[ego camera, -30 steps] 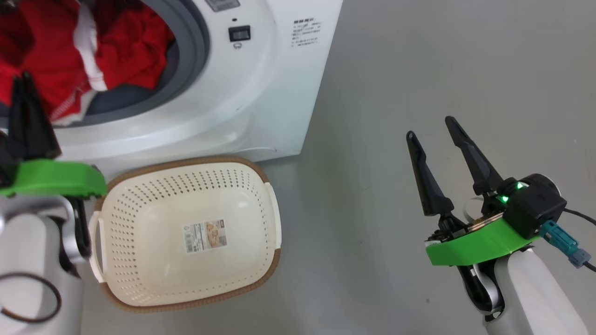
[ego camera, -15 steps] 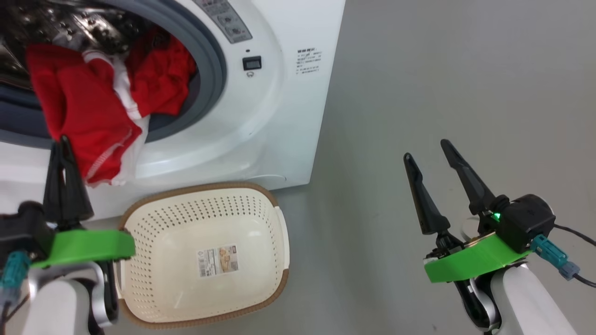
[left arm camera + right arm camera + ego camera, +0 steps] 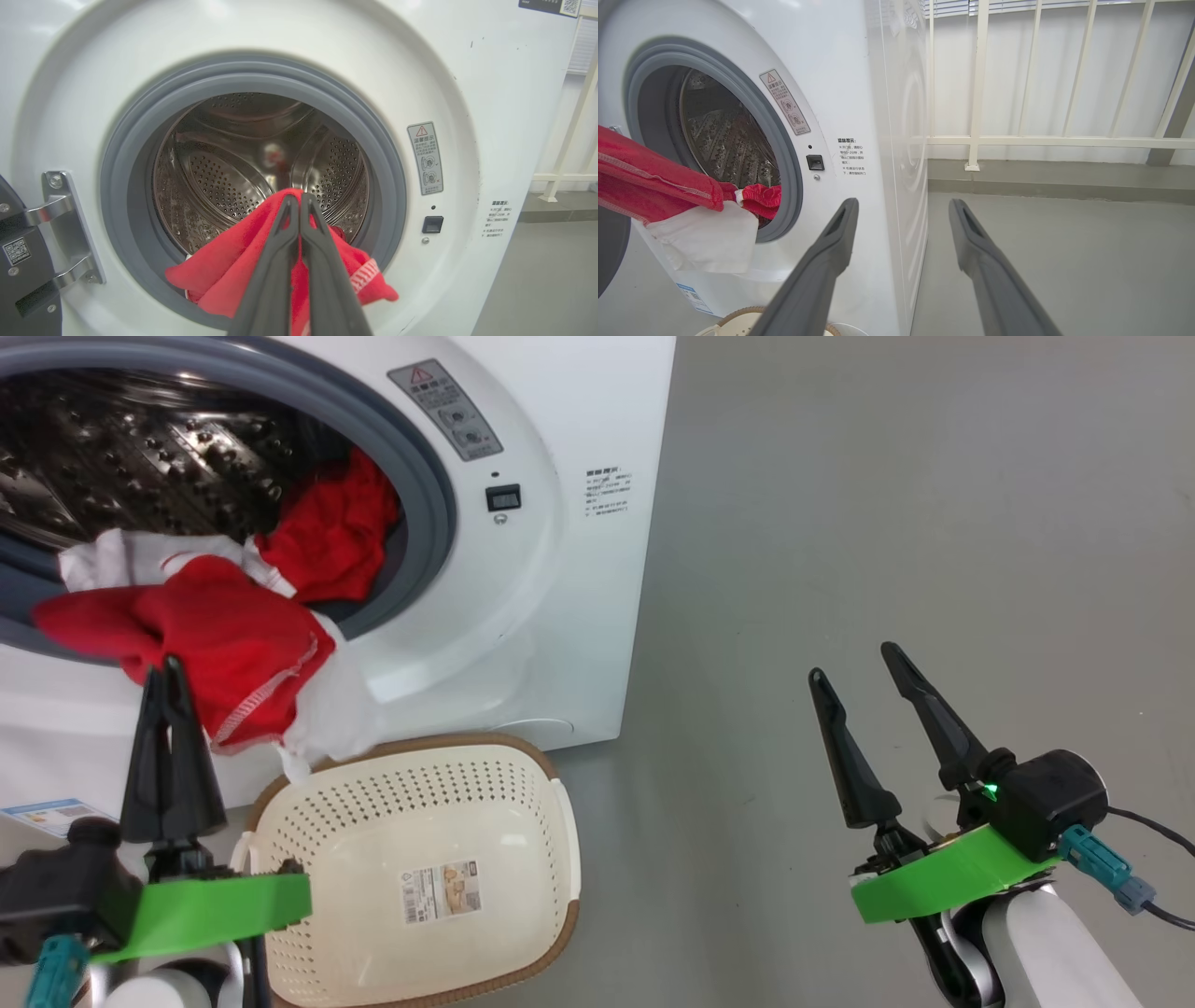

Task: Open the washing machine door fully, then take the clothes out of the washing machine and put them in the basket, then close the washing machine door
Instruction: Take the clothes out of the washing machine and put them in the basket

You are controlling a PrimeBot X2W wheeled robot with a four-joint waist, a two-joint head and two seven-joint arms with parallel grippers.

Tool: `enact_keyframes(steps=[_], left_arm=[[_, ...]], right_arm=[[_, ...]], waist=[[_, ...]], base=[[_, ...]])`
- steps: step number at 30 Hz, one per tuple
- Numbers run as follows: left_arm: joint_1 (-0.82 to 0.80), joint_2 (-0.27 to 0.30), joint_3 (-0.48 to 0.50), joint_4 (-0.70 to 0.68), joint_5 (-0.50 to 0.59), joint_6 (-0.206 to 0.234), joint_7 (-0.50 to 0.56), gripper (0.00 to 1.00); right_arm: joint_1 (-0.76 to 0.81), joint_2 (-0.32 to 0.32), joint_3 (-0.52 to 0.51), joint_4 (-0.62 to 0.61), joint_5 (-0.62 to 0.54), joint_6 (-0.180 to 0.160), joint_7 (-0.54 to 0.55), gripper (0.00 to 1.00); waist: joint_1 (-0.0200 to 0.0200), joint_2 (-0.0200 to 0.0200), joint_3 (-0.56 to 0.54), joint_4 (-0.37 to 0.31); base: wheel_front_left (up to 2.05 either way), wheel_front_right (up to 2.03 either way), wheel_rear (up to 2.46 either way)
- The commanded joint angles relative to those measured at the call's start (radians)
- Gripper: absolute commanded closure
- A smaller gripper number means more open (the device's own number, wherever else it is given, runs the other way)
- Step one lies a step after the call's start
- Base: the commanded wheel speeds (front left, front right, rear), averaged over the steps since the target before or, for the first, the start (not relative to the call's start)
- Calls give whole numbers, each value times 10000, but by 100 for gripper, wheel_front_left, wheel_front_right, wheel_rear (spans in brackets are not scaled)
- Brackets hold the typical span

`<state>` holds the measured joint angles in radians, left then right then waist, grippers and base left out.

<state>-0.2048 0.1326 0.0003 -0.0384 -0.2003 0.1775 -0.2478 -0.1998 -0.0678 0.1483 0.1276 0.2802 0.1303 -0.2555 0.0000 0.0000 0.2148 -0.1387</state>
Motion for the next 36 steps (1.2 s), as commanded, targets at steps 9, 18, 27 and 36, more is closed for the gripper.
enact_keyframes(steps=[9,18,27,36], left_arm=[[311,93,43,-1325,91,174,474,100],[63,-208,-435,240,-465,-169,804,100],[-1093,-511,-784,3078,-1302,-804,658,100],[-2408,-636,-1073,5985,-1585,-1198,409,100]], right_arm=[[-40,-4,150,-306,-99,4,-63,0],[-267,71,256,-312,-36,4,-63,0],[-563,97,266,-350,-1,4,-63,0],[-859,113,335,-384,42,4,-63,0]], waist=[[0,0,187,-4],[0,0,734,-98],[0,0,1406,-229],[0,0,2121,-334]], base=[[0,0,0],[0,0,0],[0,0,0],[0,0,0]])
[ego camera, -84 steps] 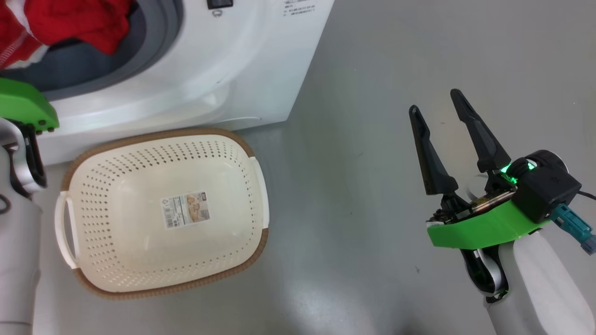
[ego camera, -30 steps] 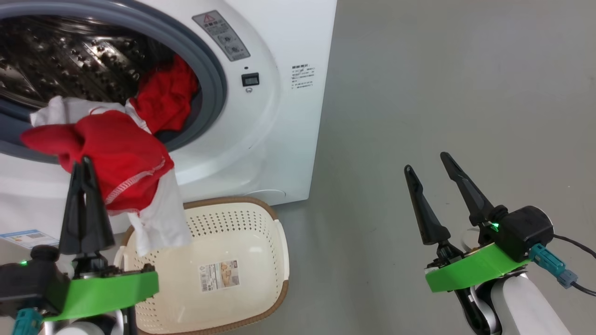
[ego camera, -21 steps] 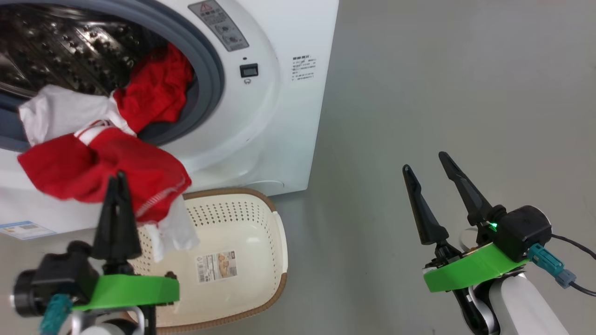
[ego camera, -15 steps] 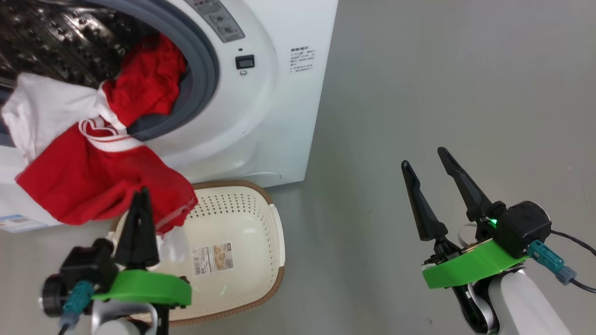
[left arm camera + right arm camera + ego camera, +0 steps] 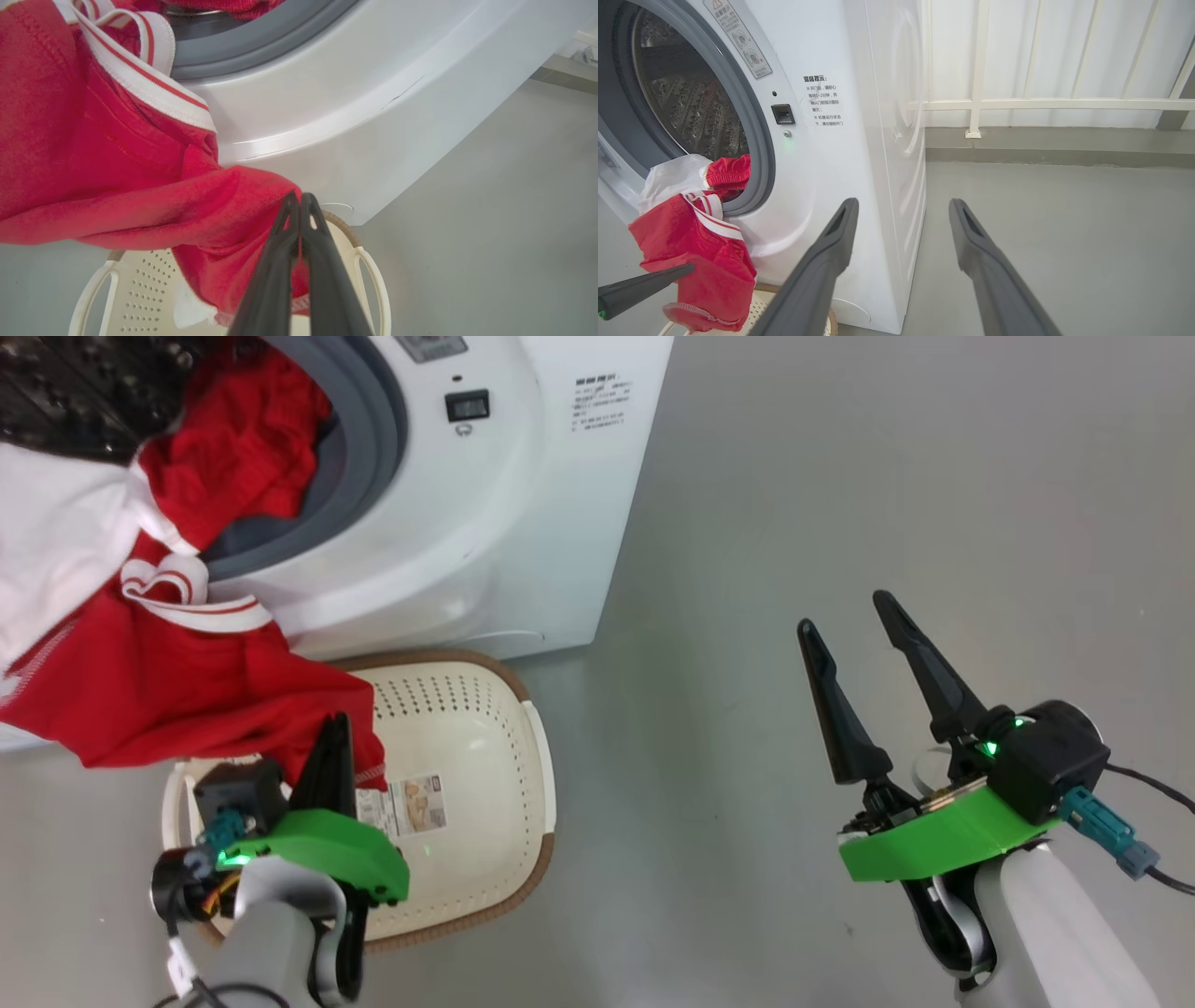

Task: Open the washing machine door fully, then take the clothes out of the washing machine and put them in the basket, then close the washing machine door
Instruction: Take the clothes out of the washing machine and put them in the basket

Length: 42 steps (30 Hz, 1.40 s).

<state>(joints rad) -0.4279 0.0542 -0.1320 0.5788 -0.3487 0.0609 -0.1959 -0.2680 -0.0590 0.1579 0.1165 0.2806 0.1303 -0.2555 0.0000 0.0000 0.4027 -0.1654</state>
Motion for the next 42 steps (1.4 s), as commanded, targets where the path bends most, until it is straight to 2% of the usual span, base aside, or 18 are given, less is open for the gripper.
enact_keyframes(steps=[1,14,19,30,32,35,36,37,42], left_arm=[[-365,140,243,138,-120,-61,-170,100],[-2464,85,309,3880,-349,-367,-581,100],[-2936,60,483,5099,-572,-220,-612,100],[-3202,136,461,6695,-727,-251,-599,100],[-3229,140,445,6804,-751,-252,-541,90],[-3304,167,421,6900,-777,-223,-512,51],[-3332,175,408,6921,-774,-184,-516,22],[-3359,181,399,6938,-774,-146,-523,0],[-3490,233,393,6991,-829,-133,-563,0]], right_arm=[[-227,27,259,-275,45,4,-63,0],[-706,49,413,-258,104,4,-63,0],[-831,60,503,-310,129,4,-63,0],[-945,76,734,-392,197,4,-63,0],[-956,77,744,-396,210,4,-63,0],[-979,79,760,-390,218,4,-63,0],[-993,79,761,-385,221,4,-63,0],[-1007,79,760,-380,226,4,-63,0],[-1047,82,763,-346,246,4,-63,0]], waist=[[0,0,350,-84],[0,0,1535,-278],[0,0,1739,-356],[0,0,2022,-487],[0,0,2067,-496],[0,0,2126,-515],[0,0,2141,-519],[0,0,2154,-520],[0,0,2182,-517]], base=[[0,0,0],[0,0,0],[0,0,0],[0,0,0],[0,0,0],[0,0,0],[0,0,0],[0,0,0],[0,0,0]])
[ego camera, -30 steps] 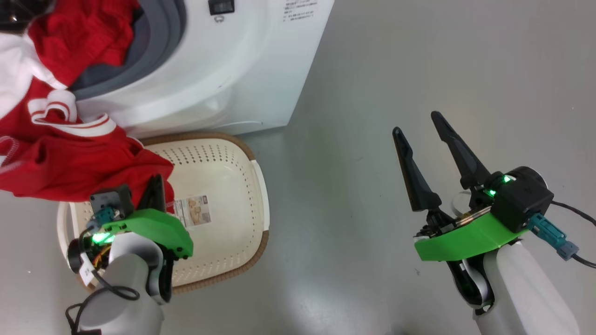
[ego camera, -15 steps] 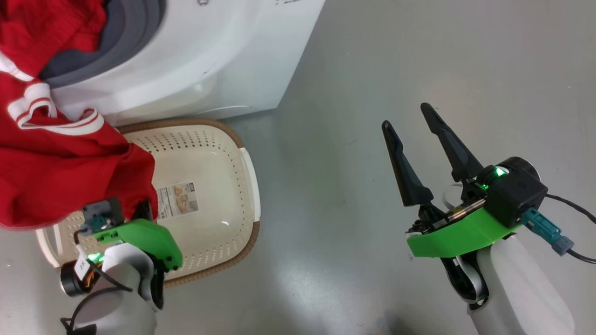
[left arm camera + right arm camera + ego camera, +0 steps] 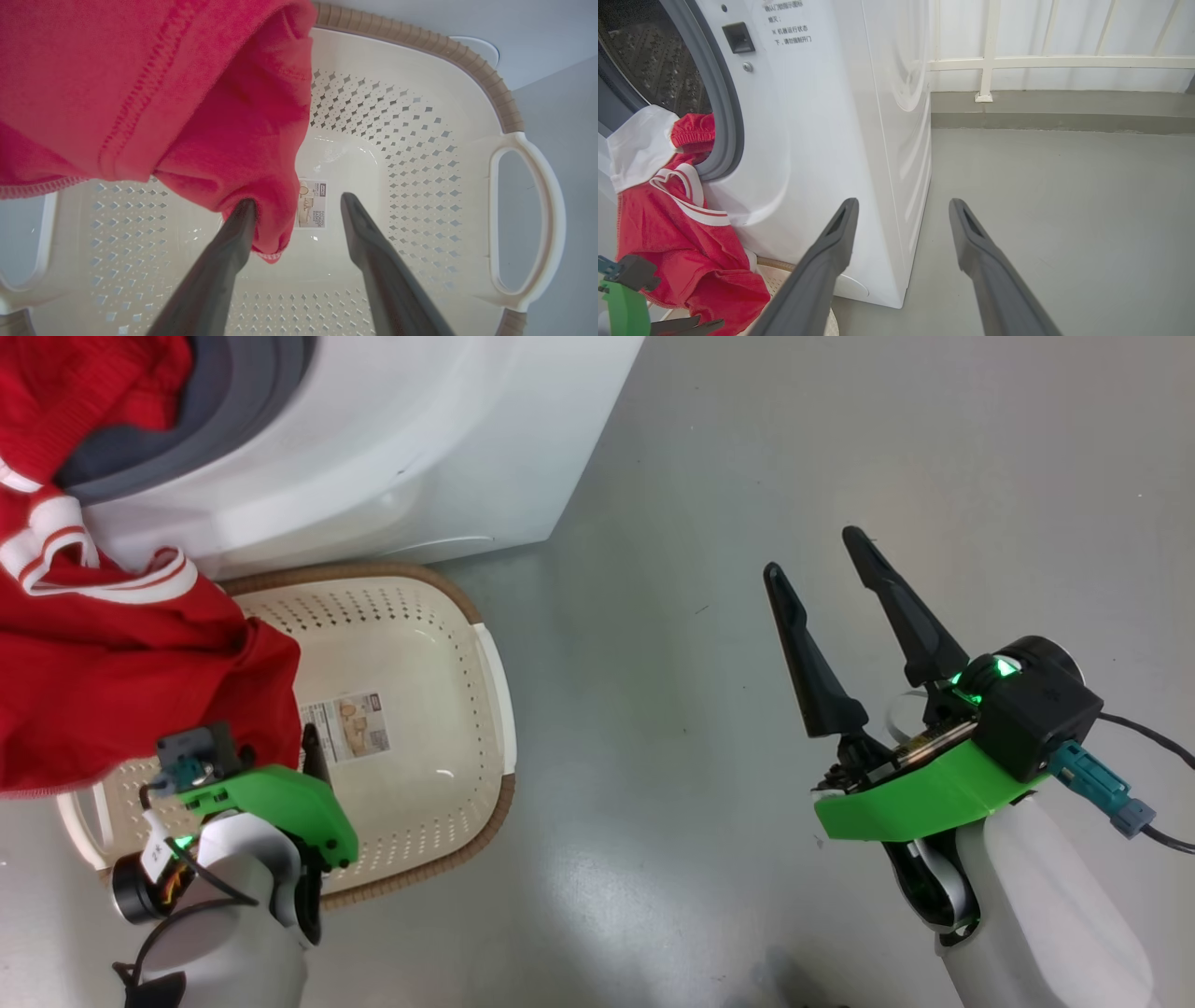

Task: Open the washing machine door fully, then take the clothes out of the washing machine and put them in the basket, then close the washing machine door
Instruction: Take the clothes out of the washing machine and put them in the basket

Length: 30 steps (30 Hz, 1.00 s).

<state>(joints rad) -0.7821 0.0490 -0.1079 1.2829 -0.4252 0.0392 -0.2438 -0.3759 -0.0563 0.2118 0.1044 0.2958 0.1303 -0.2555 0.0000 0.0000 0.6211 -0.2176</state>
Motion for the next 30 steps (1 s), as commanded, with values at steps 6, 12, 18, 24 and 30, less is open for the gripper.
enact_keyframes(steps=[6,12,18,24,30], left_arm=[[-17,262,100,-166,-52,30,-149,0],[140,358,129,-714,-5,-52,-175,0],[675,512,339,-2197,209,51,-177,0],[1259,588,578,-3872,486,127,-178,0],[1937,639,775,-5740,824,302,-179,0]], right_arm=[[41,57,159,-191,110,4,-63,0],[84,58,98,-182,80,4,-63,0],[198,59,20,-152,60,4,-63,0],[286,60,-18,-162,22,4,-63,0],[373,60,-45,-170,5,4,-63,0]], waist=[[0,0,-52,93],[0,0,-172,241],[0,0,-378,441],[0,0,-539,575],[0,0,-660,655]], base=[[0,0,0],[0,0,0],[0,0,0],[0,0,0],[0,0,0]])
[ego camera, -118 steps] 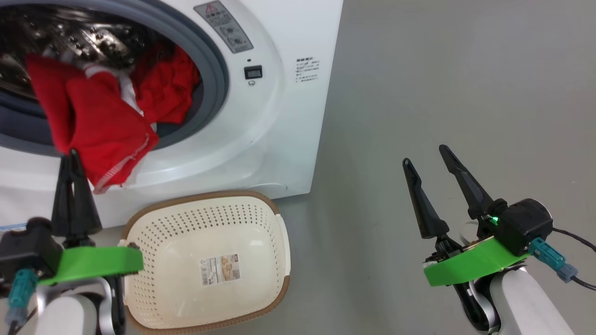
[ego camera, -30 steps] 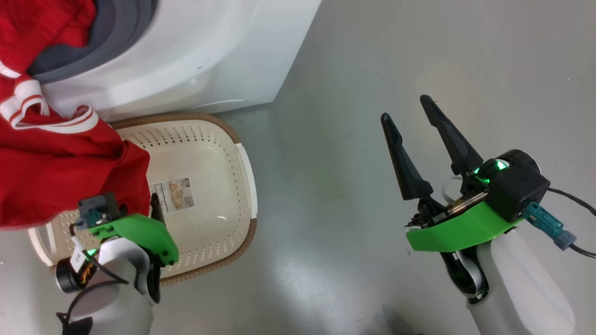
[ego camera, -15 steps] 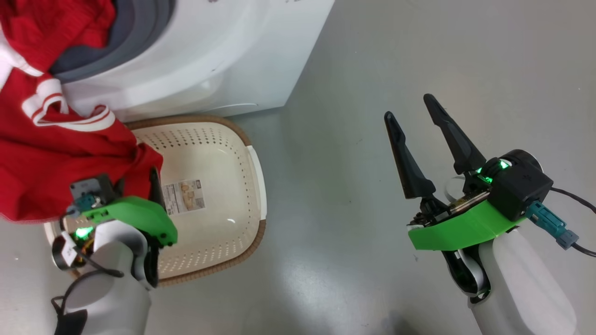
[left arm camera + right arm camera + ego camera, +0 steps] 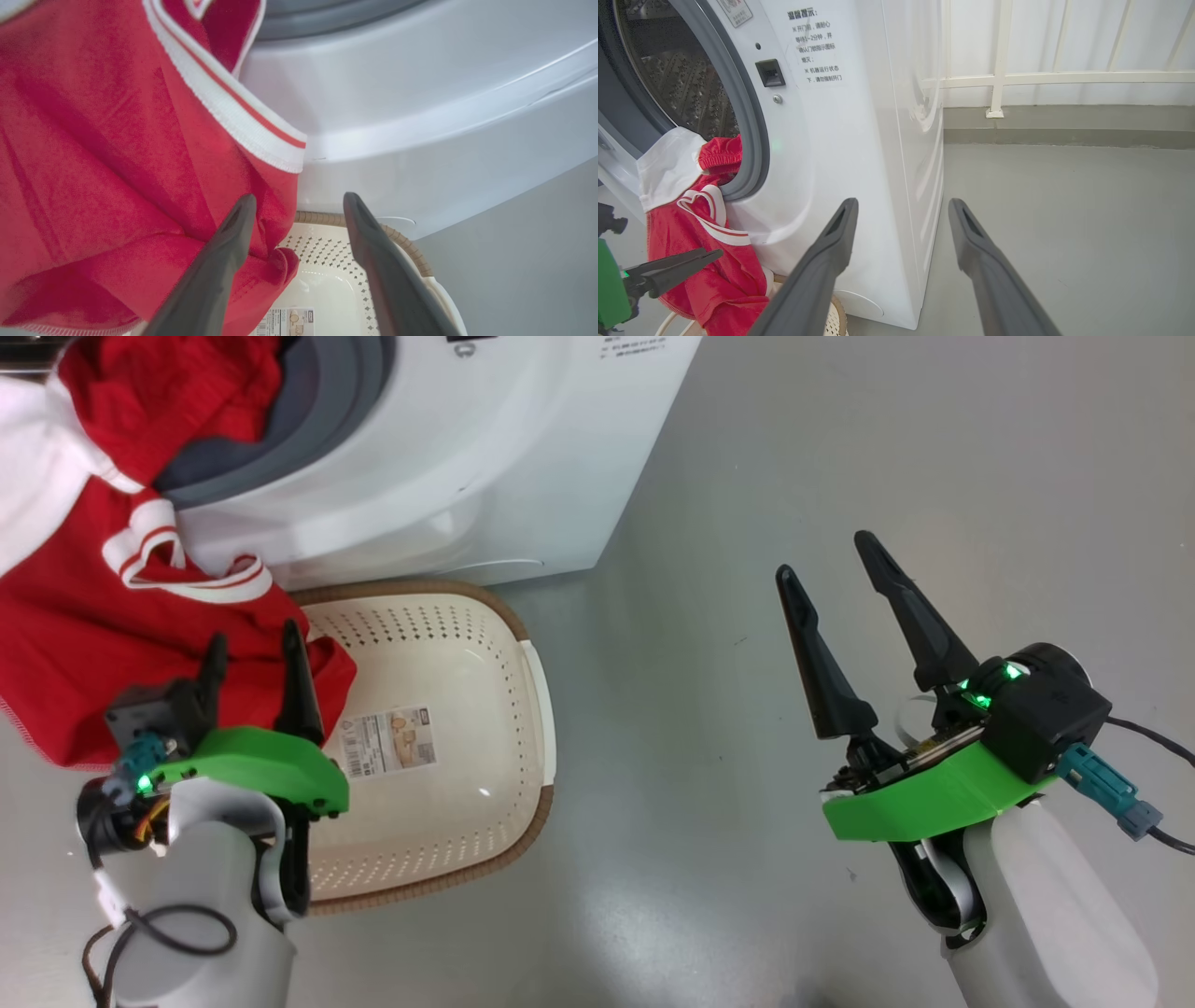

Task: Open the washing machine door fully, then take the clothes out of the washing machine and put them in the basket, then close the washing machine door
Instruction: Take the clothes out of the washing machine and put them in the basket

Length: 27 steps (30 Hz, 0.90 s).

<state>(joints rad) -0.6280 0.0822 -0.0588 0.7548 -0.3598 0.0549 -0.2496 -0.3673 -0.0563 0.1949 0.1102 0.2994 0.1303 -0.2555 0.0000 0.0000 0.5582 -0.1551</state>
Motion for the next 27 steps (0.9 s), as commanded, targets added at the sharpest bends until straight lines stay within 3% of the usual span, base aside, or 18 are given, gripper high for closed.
enact_keyframes(steps=[1,13,27], left_arm=[[505,301,306,-816,233,193,-121,0],[2231,391,304,-4959,1159,789,-122,0],[3710,688,89,-8055,2135,1805,584,0]], right_arm=[[303,60,114,-233,-35,4,-63,0],[426,60,42,-246,-74,4,-63,0],[588,60,-93,-280,-133,4,-63,0]], waist=[[0,0,-50,46],[0,0,-311,74],[0,0,-506,158]], base=[[0,0,0],[0,0,0],[0,0,0]])
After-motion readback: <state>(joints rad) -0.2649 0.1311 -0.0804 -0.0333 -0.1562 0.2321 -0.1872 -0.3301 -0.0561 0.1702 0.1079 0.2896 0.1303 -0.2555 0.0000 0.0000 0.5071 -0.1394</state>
